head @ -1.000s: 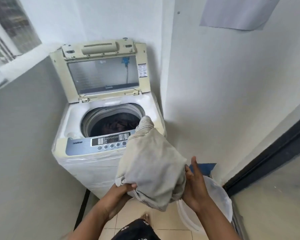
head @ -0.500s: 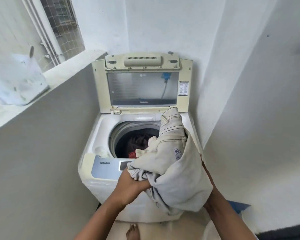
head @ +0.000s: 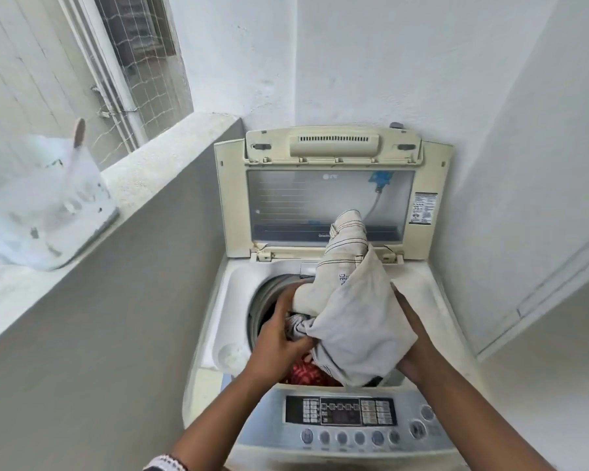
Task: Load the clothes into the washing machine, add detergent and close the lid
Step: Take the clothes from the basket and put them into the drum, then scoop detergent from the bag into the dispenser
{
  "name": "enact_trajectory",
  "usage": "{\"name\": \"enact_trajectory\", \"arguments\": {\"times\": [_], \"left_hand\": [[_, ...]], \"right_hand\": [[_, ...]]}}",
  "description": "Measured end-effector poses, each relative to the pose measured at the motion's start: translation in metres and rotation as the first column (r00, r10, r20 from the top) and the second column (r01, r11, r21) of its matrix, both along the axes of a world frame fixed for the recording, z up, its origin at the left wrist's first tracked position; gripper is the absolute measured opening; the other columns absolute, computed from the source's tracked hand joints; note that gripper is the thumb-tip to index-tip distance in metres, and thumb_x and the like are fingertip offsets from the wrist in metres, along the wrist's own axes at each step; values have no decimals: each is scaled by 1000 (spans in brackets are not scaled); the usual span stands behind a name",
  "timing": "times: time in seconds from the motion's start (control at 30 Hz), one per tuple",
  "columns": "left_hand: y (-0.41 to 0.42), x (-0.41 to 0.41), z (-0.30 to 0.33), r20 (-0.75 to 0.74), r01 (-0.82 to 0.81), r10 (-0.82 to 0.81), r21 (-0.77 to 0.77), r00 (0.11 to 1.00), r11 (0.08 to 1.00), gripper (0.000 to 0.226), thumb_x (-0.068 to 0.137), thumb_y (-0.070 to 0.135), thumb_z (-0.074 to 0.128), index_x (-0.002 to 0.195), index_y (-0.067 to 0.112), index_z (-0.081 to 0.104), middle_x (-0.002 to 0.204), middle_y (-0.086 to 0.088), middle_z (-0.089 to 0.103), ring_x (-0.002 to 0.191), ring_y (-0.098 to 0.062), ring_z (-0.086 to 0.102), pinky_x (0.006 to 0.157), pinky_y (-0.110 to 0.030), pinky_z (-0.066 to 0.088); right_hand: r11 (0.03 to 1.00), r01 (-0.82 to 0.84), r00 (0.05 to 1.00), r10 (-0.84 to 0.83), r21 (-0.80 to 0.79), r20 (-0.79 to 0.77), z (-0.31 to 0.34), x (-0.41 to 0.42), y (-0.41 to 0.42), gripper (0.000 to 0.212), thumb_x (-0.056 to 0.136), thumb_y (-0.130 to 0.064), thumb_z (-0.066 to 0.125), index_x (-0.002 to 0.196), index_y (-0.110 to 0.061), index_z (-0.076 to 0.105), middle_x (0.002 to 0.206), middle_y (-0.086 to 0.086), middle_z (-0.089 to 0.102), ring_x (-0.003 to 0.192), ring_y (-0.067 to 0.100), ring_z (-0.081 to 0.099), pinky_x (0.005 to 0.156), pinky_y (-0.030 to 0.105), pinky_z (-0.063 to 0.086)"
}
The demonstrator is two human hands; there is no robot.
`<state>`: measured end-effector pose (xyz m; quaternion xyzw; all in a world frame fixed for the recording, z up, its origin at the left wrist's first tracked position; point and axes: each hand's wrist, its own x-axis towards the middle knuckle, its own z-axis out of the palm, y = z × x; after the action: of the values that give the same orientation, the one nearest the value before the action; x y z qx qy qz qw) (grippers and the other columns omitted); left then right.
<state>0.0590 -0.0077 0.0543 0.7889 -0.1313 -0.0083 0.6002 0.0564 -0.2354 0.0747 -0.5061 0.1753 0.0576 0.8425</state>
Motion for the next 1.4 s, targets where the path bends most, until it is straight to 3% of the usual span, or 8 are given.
{"name": "enact_trajectory", "arguments": {"times": [0.43, 0.57, 0.8, 0.9, 1.03, 1.17, 1.27, 1.4], "left_hand": [[-18, 36, -87, -483, 367, -51, 589, 874, 720, 91, 71, 64, 62, 150, 36, 27, 149, -3, 29, 136, -29, 35, 109, -50, 36], [-27, 35, -99, -630, 549, 56, 714, 774, 434, 85, 73, 82, 51, 137, 26, 50, 138, -6, 53, 126, -29, 50, 101, -45, 41], [-36, 38, -96, -264, 68, 240, 793, 934, 605, 54, 89, 50, 60, 131, 22, 42, 137, -1, 39, 120, -21, 49, 89, -33, 51], [-33, 42, -104, -208, 150, 22, 772, 978, 618, 65, 93, 35, 57, 149, 26, 25, 160, -1, 11, 143, -23, 25, 109, -35, 40], [-37, 47, -116, -540, 540, -164, 669, 825, 510, 59, 91, 29, 55, 147, 21, 39, 158, 0, 30, 143, -20, 32, 115, -38, 33], [-45, 46, -116, -569, 455, -92, 538, 817, 710, 51, 91, 32, 57, 141, 25, 46, 144, 1, 46, 131, -16, 45, 106, -30, 39], [-47, 55, -106, -625, 261, -21, 296, 781, 919, 41, 92, 34, 65, 132, 25, 56, 134, 4, 55, 121, -12, 54, 100, -24, 44], [-44, 84, -86, -748, -102, 19, -66, 663, 993, 29, 95, 28, 64, 123, 23, 62, 120, -1, 66, 111, -13, 63, 92, -29, 50]], "right_hand": [[869, -233, 949, 105, -437, -296, -76, 79, -25, 71, 79, -50, 77, 137, -18, 49, 138, 6, 56, 112, 19, 63, 98, 36, 49], [658, -487, 855, 227, -574, -466, -100, 77, -17, 64, 90, -58, 59, 144, -27, 44, 151, 5, 36, 131, 25, 47, 105, 38, 42], [85, -207, 873, 465, -975, -145, -128, 60, -1, 44, 90, -44, 49, 131, -30, 54, 133, -7, 45, 120, 20, 48, 94, 40, 45], [-162, -292, 668, 671, -943, -322, -133, 53, 8, 44, 95, -31, 42, 139, -30, 49, 141, -10, 45, 132, 16, 41, 108, 43, 33], [-459, -539, 358, 634, -706, -685, -156, 41, 7, 60, 104, -28, 34, 159, -24, 11, 167, -5, 4, 153, 19, 5, 121, 49, 2], [-416, -650, 268, 658, -636, -704, -154, 48, 4, 63, 101, -27, 36, 159, -25, 11, 167, -6, 1, 154, 21, 2, 121, 53, 4], [-229, -709, 368, 687, -667, -627, -146, 69, 0, 43, 95, -30, 45, 138, -30, 50, 143, 3, 53, 132, 26, 49, 108, 45, 38], [567, -571, 820, 421, -594, -387, -136, 108, -2, 12, 95, -28, 63, 106, -31, 65, 107, 2, 71, 96, 16, 66, 84, 32, 52]]}}
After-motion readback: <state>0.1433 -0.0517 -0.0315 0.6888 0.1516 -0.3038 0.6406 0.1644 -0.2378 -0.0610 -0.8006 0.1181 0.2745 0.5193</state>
